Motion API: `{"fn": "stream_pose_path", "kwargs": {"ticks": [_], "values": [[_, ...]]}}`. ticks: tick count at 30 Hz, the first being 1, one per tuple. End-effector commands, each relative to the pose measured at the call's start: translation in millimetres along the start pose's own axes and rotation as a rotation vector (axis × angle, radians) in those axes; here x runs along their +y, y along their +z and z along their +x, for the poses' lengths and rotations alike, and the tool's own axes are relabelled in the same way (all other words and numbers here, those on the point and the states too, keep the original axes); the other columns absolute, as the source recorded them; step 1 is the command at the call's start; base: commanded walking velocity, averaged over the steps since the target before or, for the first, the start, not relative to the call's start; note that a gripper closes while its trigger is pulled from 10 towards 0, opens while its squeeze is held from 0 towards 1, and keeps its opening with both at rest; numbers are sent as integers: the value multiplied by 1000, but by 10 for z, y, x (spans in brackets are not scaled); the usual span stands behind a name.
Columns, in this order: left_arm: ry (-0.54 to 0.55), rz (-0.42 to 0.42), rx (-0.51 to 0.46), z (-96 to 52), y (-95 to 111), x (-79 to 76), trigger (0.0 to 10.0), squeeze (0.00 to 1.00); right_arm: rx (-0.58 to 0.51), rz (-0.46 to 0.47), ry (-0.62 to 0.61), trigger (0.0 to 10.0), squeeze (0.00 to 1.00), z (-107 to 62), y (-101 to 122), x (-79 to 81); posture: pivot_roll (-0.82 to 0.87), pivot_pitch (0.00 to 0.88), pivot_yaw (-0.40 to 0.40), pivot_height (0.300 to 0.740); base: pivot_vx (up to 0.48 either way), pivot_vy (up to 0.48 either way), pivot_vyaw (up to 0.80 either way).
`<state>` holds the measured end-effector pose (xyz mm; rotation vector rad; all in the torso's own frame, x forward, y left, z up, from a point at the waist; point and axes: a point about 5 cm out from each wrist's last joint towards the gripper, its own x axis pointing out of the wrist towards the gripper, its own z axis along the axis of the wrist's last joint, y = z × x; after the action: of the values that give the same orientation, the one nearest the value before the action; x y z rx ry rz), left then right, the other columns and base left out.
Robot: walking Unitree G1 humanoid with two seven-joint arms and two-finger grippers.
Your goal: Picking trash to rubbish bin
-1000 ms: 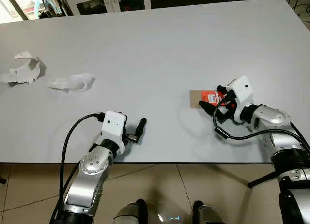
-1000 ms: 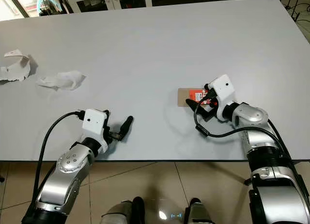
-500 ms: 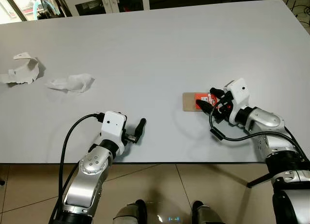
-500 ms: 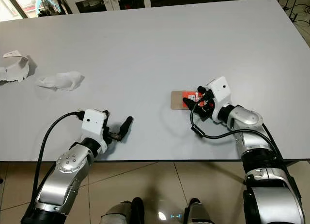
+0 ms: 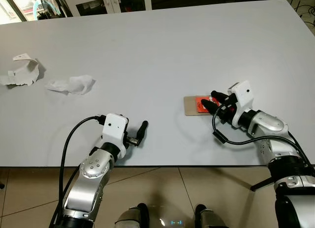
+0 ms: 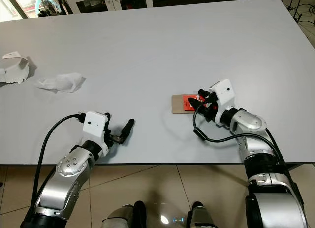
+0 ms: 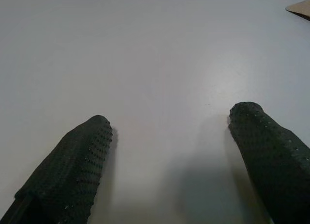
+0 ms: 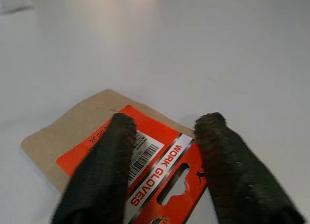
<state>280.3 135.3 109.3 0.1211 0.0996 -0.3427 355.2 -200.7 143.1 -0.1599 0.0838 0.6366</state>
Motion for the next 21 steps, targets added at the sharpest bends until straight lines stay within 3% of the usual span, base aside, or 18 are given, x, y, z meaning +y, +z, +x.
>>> {"fn": "stream_pose_path", "kwargs": {"ticks": [1, 13, 15, 18, 19, 20, 21], "values": [[-8, 3, 67, -45, -133, -7, 10000, 0, 83, 80, 15, 0, 0, -25, -270, 111, 83, 242, 127, 740, 0, 0, 0], [-9, 4, 69, -40, -129, -7, 10000, 0, -21, 166, -120, 0, 0, -58, -226, 85, 79, 241, 129, 740, 0, 0, 0], [-9, 4, 69, -39, -129, -7, 10000, 0, -25, 155, -135, 0, 0, -62, -217, 82, 79, 241, 129, 740, 0, 0, 0], [-8, 5, 69, -39, -130, -3, 10000, 0, -16, 57, -147, 0, 0, -68, -165, 98, 79, 237, 133, 740, 0, 0, 0], [-9, 5, 70, -40, -130, -1, 10000, 0, -10, 1, -157, 8039, 0, -63, -123, 112, 77, 236, 135, 740, 0, 0, 0], [-10, 5, 71, -40, -131, 0, 10000, 0, -12, -38, -169, 10000, 0, -58, -83, 126, 77, 236, 135, 740, 0, 0, 0], [-10, 6, 71, -40, -131, 0, 10000, 0, -13, -61, -178, 10000, 0, -54, -58, 135, 77, 236, 135, 740, 0, 0, 0]]}}
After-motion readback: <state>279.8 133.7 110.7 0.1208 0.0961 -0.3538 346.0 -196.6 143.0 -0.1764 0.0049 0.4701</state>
